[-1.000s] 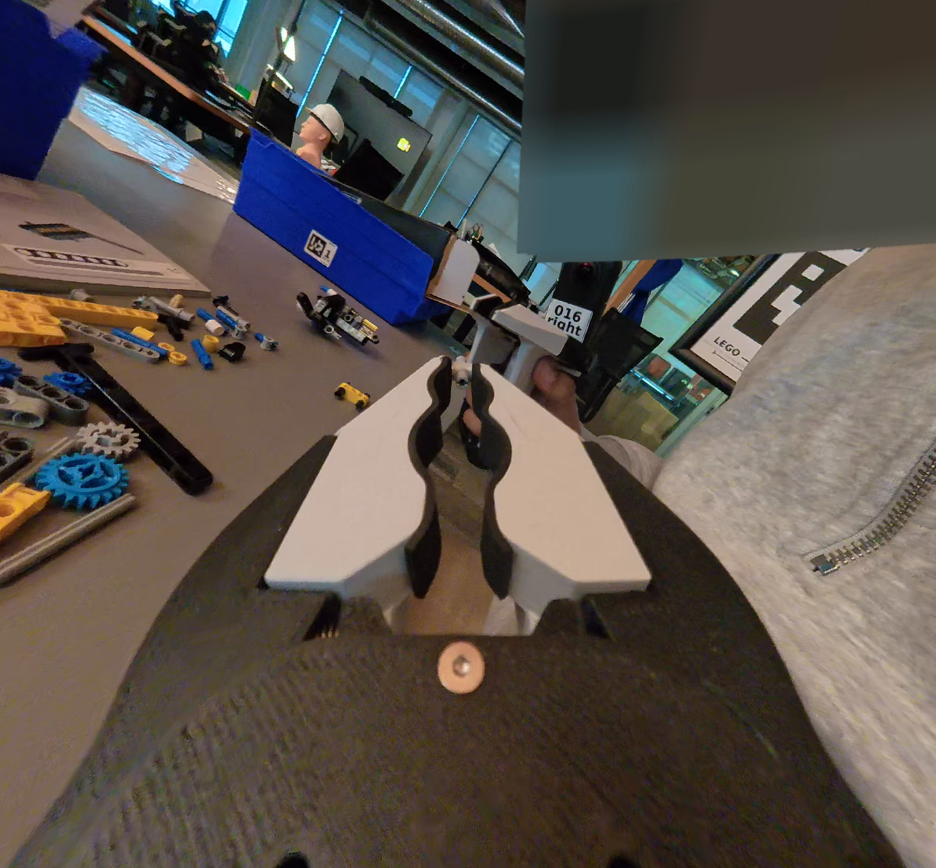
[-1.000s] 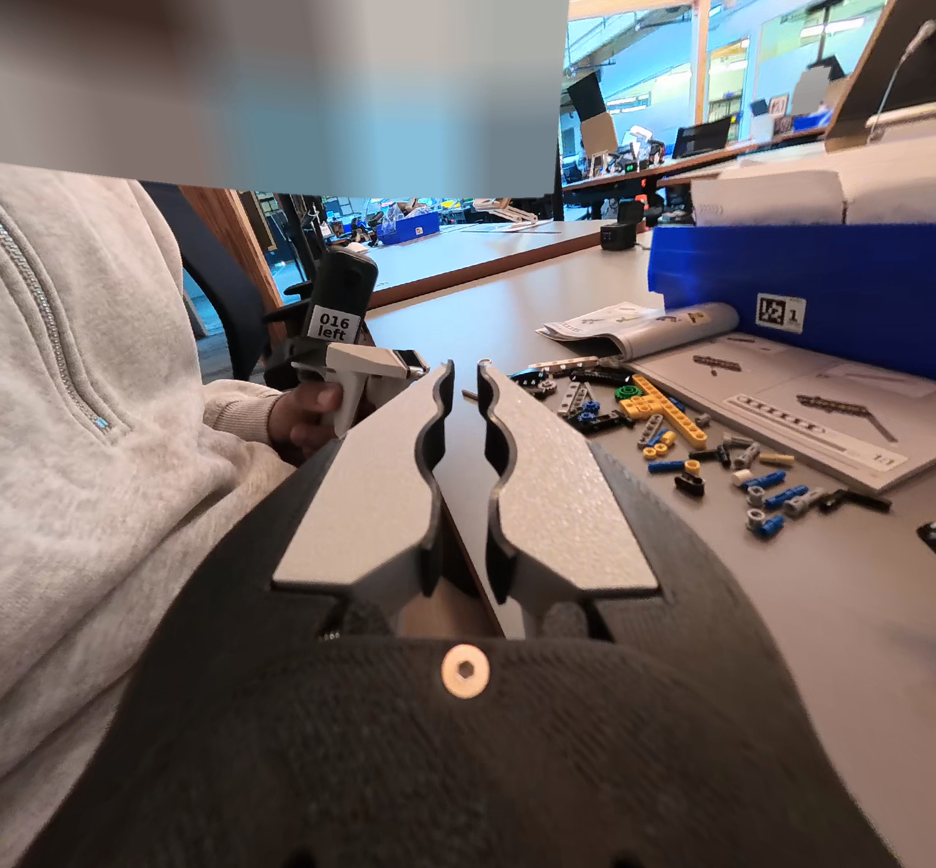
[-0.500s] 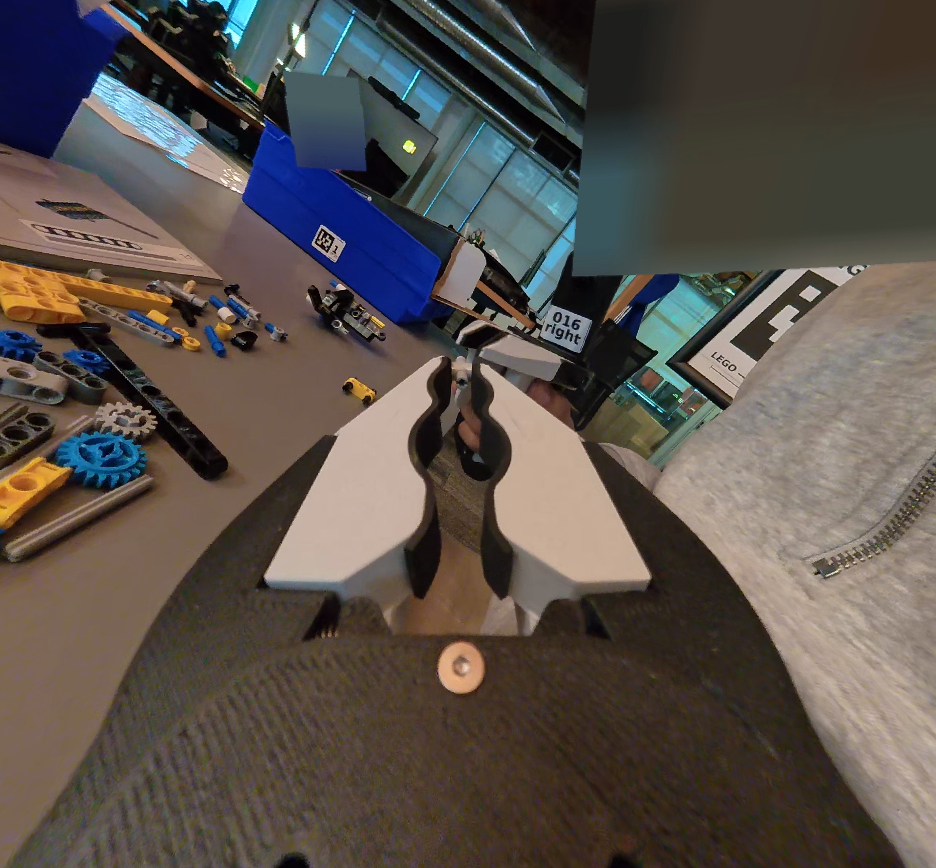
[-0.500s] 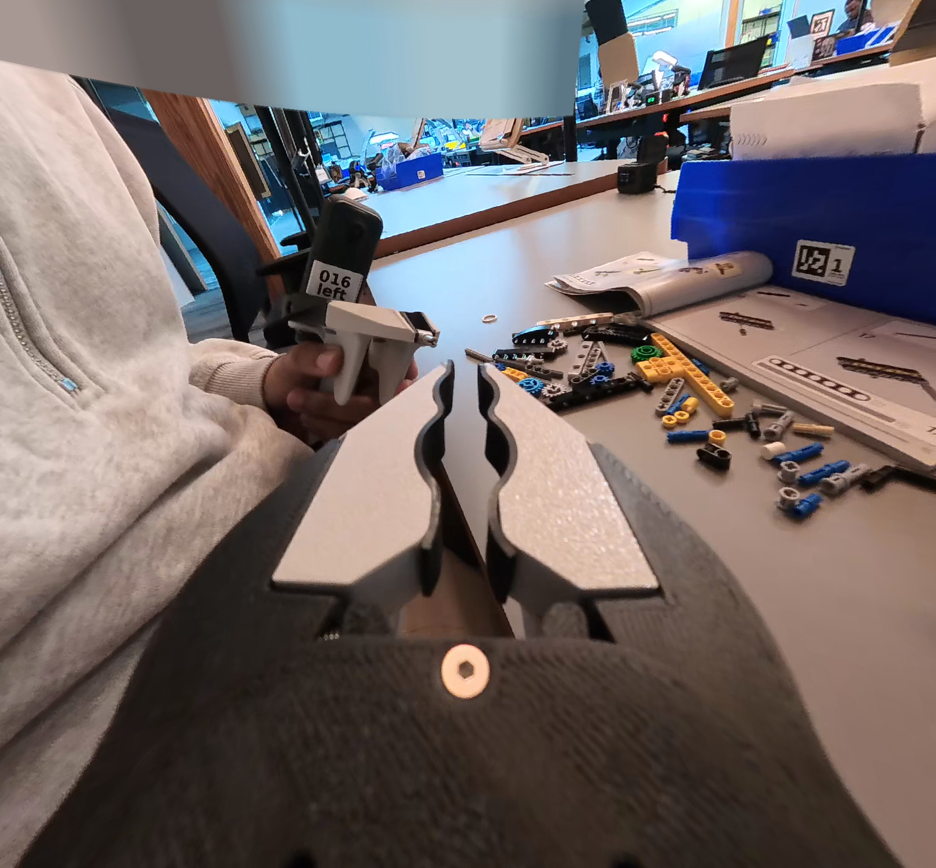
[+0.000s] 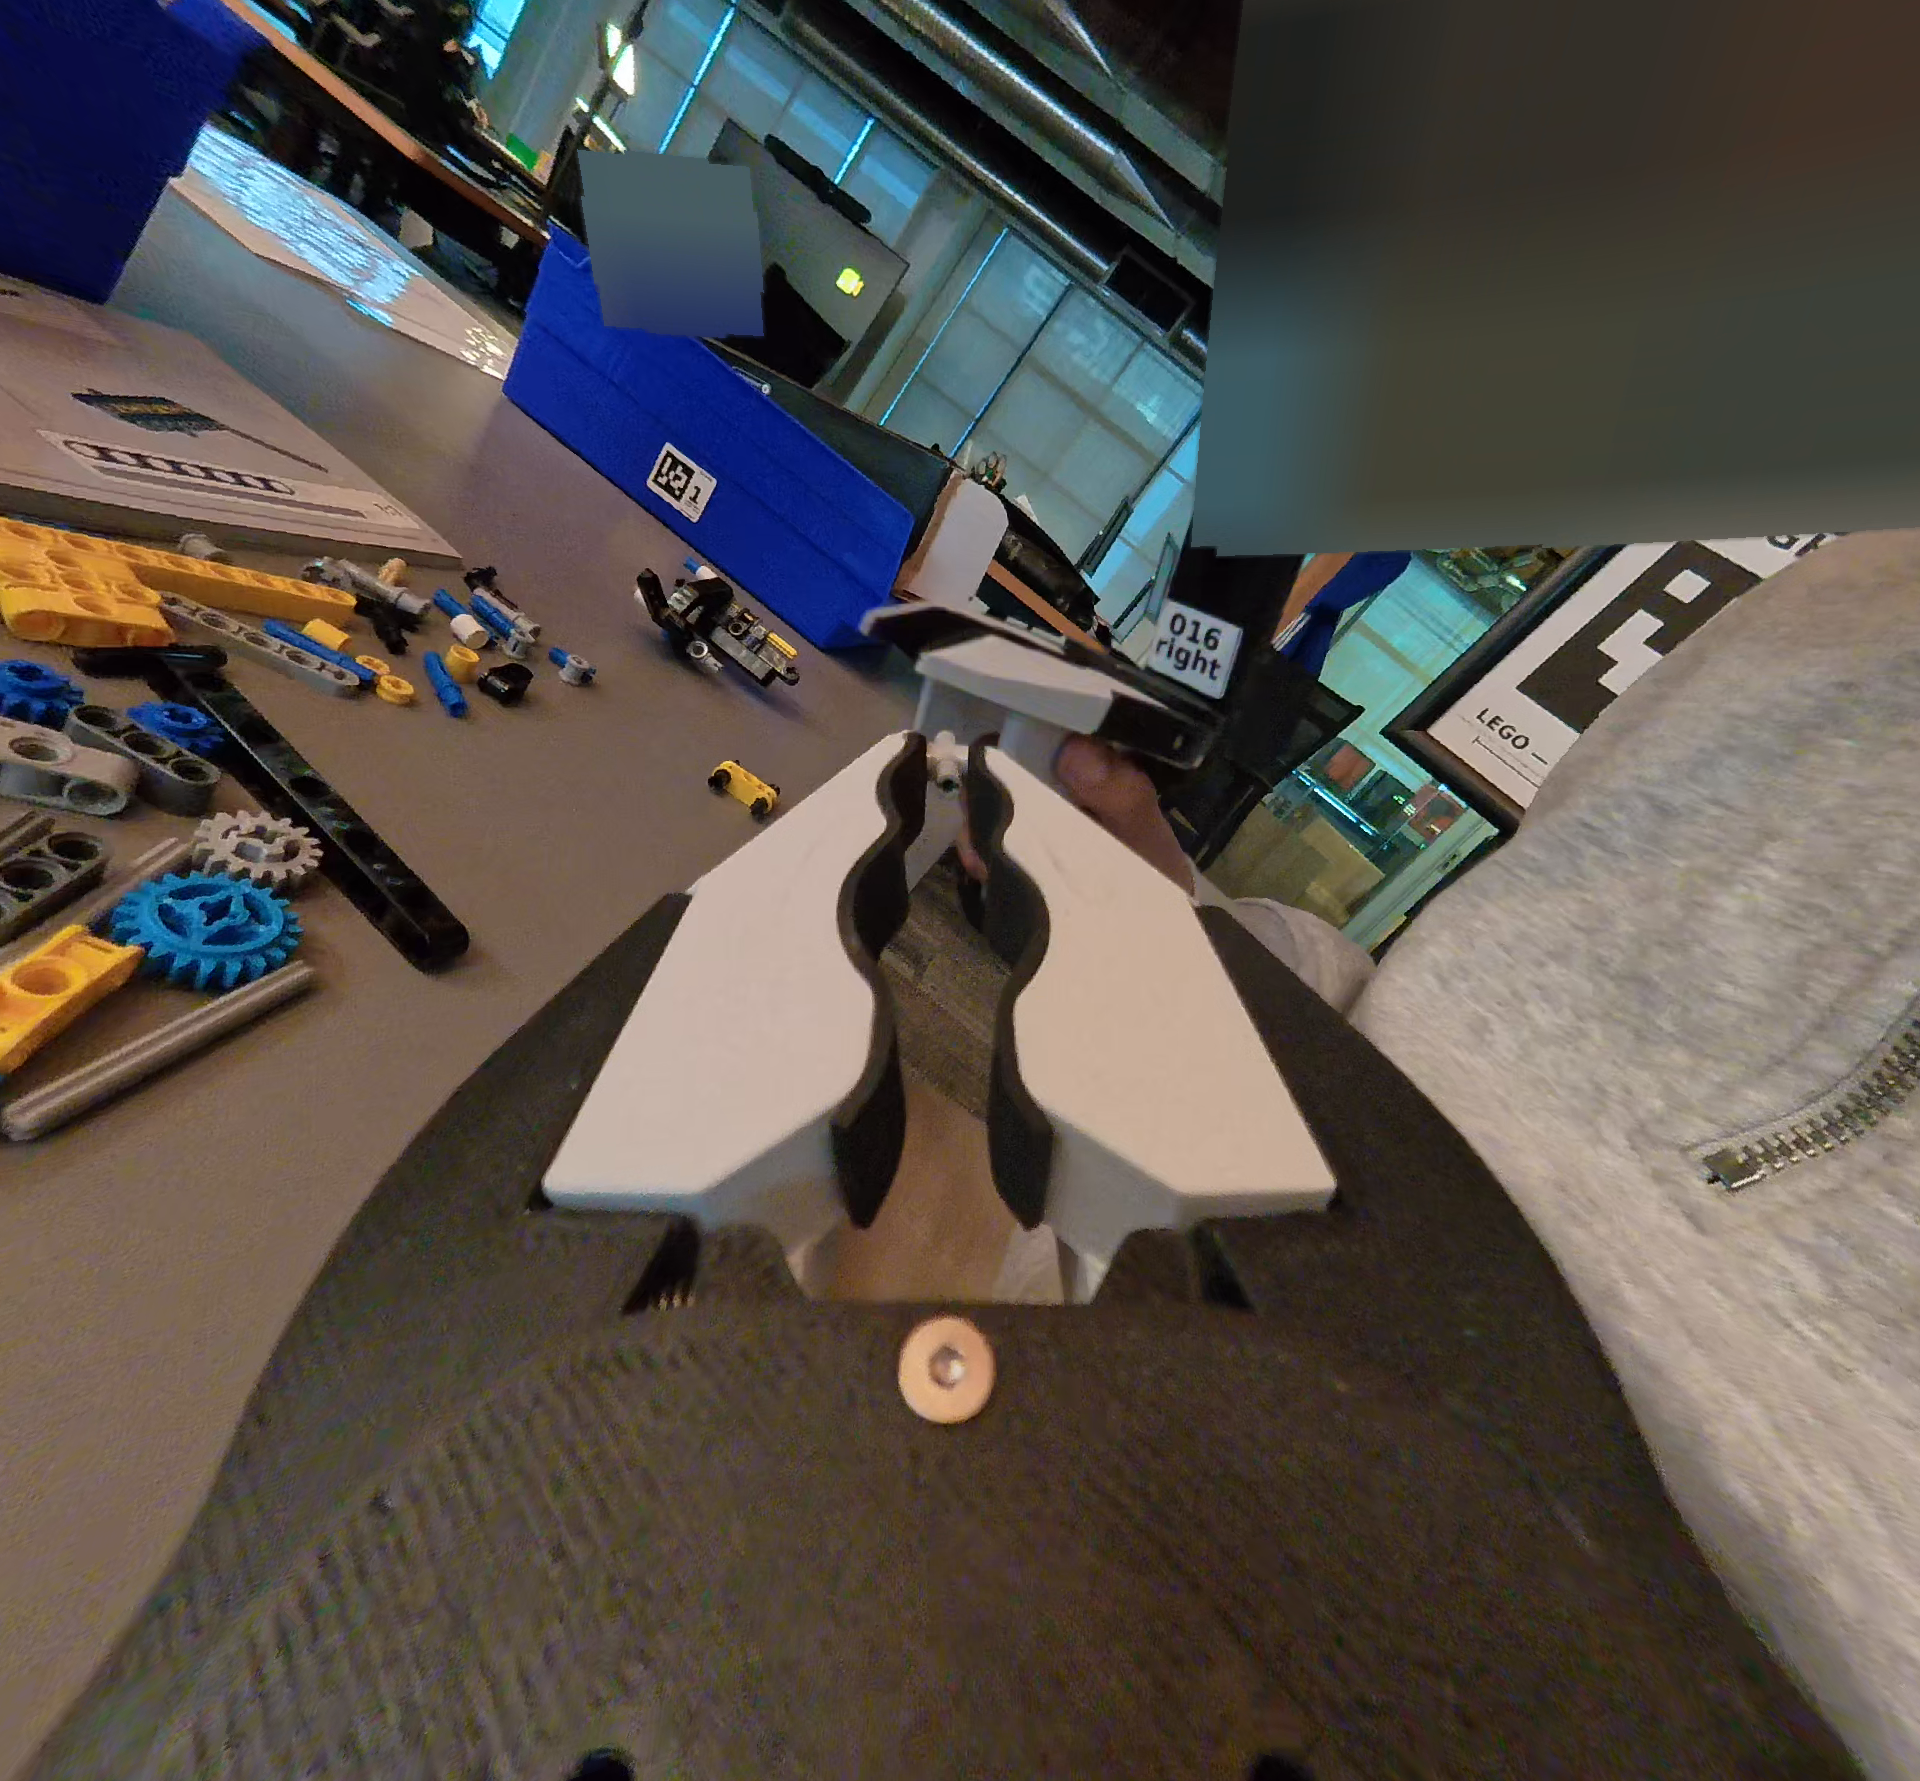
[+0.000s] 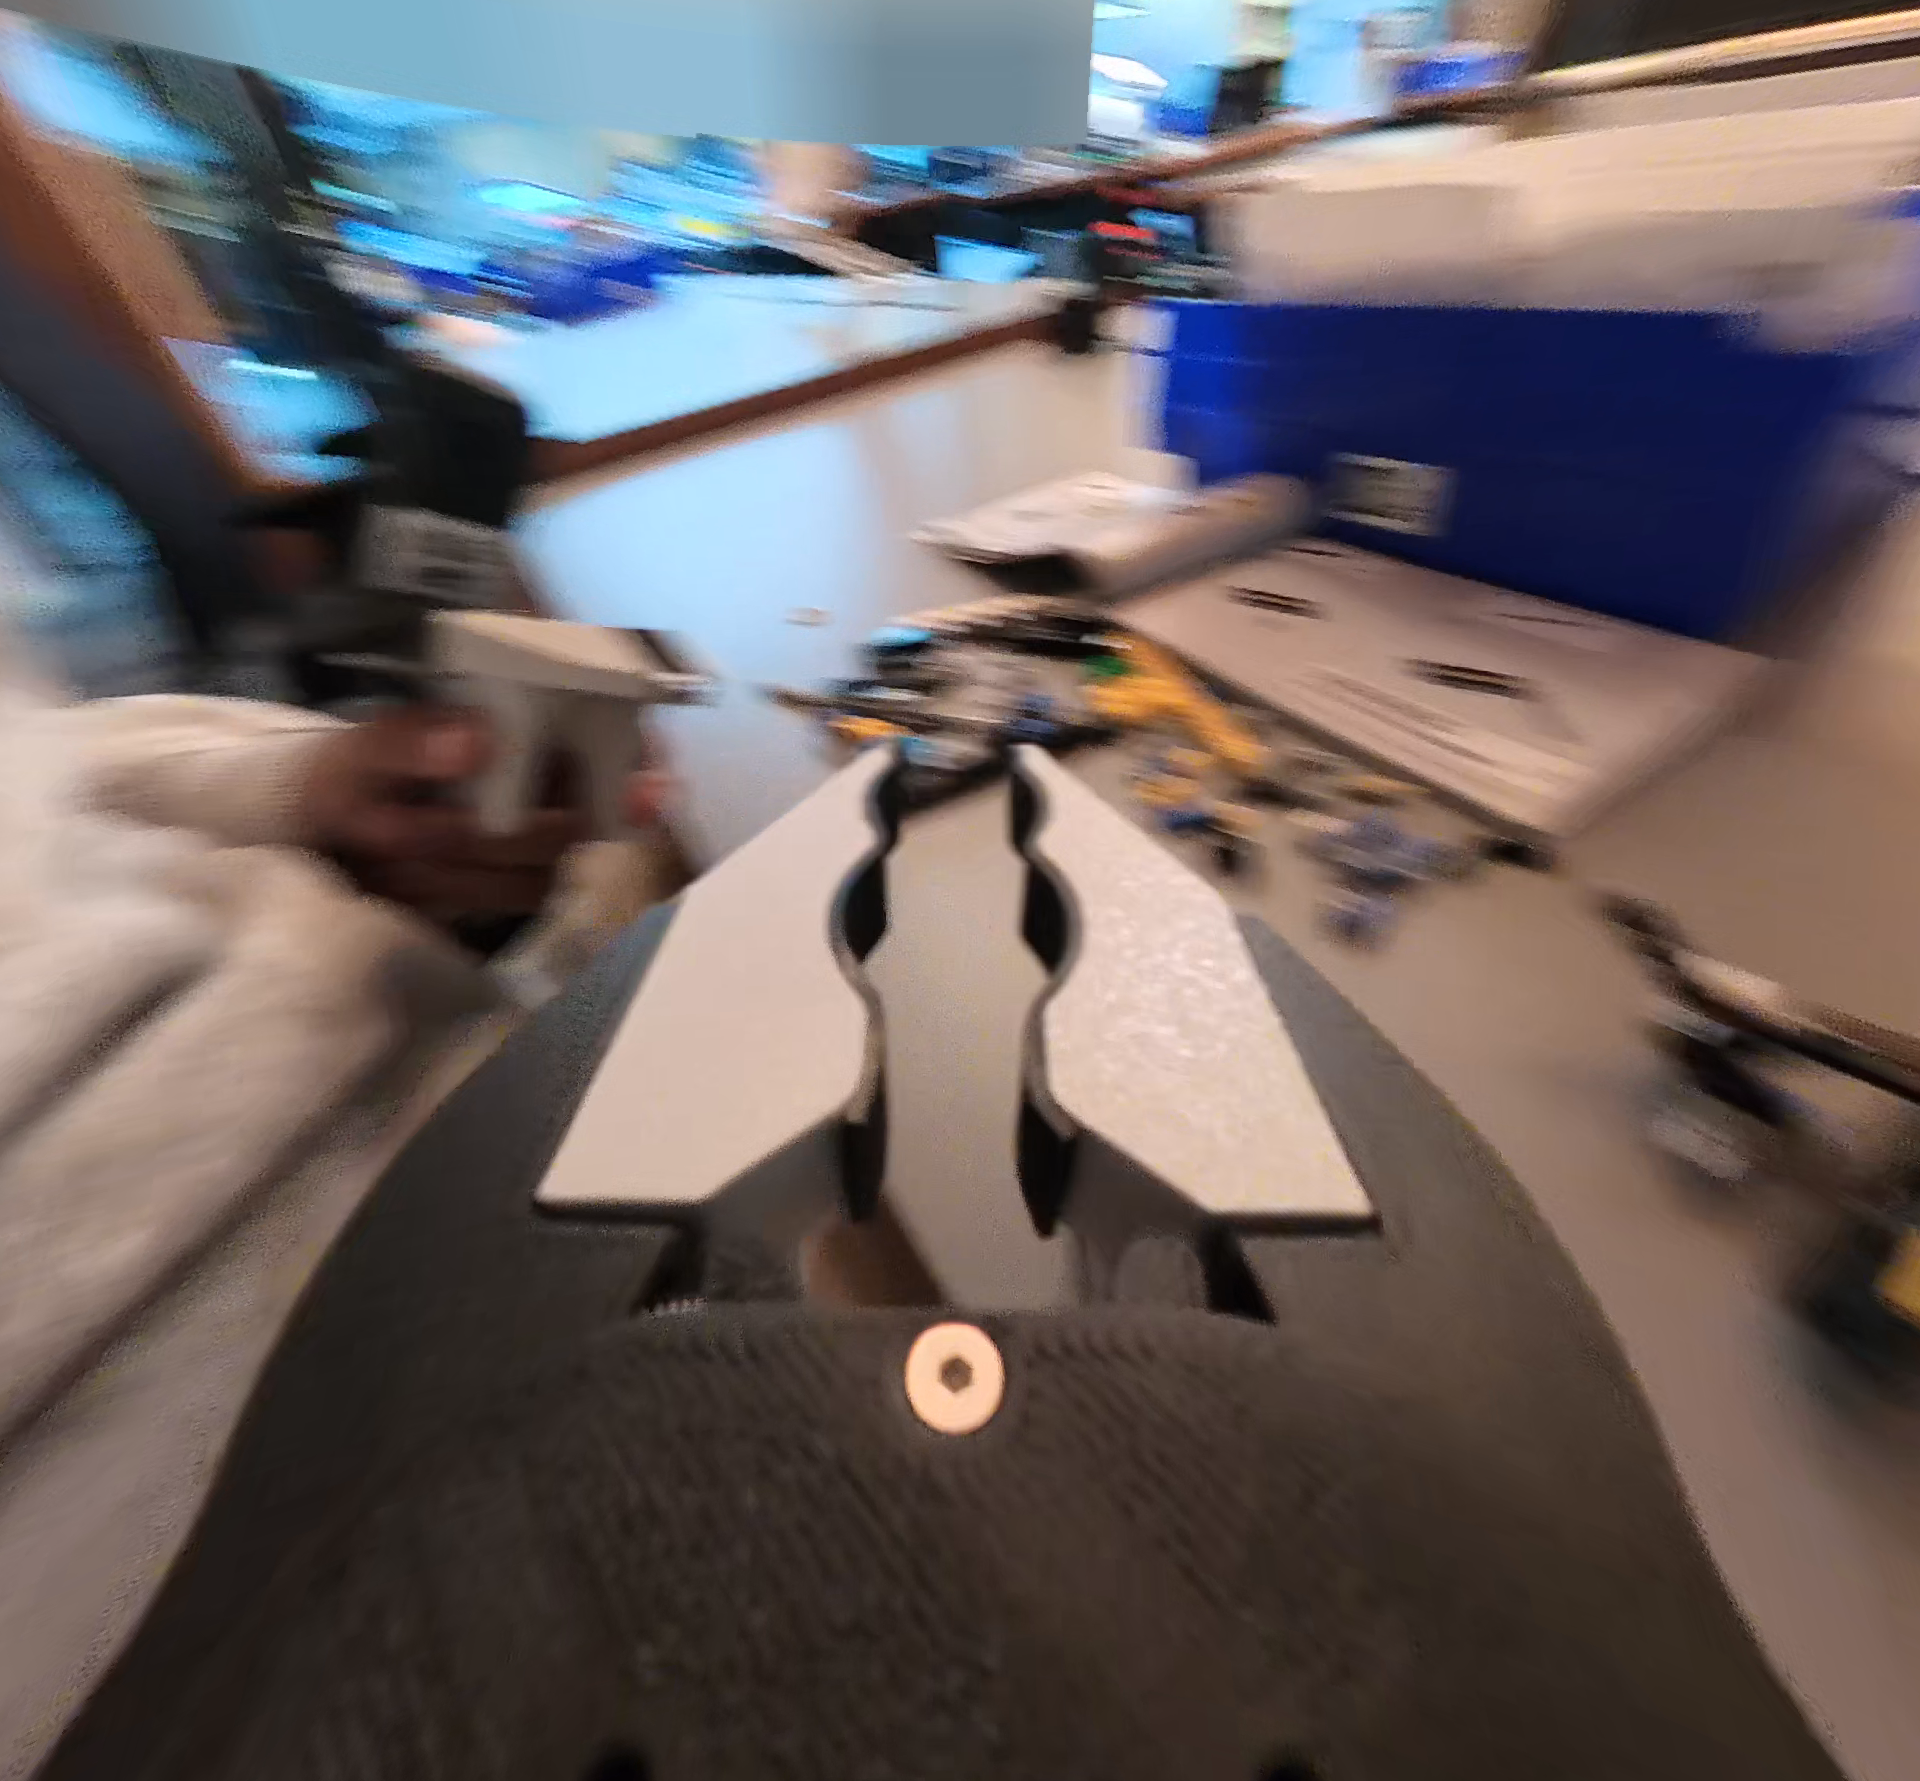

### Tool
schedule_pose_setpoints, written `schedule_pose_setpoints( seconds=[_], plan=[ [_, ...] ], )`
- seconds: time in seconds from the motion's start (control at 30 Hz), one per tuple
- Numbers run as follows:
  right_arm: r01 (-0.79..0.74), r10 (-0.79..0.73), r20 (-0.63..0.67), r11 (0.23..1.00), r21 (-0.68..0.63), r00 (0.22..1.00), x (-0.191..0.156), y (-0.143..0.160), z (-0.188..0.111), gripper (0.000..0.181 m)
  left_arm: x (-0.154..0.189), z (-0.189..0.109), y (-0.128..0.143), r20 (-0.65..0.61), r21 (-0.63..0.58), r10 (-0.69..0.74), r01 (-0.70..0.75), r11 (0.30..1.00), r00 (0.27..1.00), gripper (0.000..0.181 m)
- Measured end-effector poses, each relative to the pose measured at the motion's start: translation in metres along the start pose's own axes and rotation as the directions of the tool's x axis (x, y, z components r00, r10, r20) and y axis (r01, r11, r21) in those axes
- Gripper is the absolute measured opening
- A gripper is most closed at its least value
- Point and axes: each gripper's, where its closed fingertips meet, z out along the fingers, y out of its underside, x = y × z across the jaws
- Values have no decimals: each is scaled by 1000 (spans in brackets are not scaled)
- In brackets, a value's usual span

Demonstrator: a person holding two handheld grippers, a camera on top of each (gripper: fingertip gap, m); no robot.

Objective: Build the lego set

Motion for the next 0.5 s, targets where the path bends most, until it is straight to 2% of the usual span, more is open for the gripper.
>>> schedule_pose_setpoints(
  seconds=[0.07,0.2,0.3,0.43,0.5],
  plan=[
    [21,-26,-168,999,-32,985,31,-2,-14,38,-1,0,1,4,-3,2,-2,1000,1000,5],
    [-94,51,-254,983,-160,966,53,8,-33,39,-1,2,1,4,-5,2,-2,1000,1000,5],
    [-171,121,-174,934,-313,977,34,34,-24,41,2,5,4,-6,-17,1,-1,1000,1000,5],
    [-7,-87,-161,863,-506,983,27,59,-26,34,3,4,5,0,-23,25,-25,999,1000,5],
    [29,-127,-136,825,-565,983,24,66,-28,30,4,4,4,-3,-20,20,-20,1000,1000,5]
  ],
)
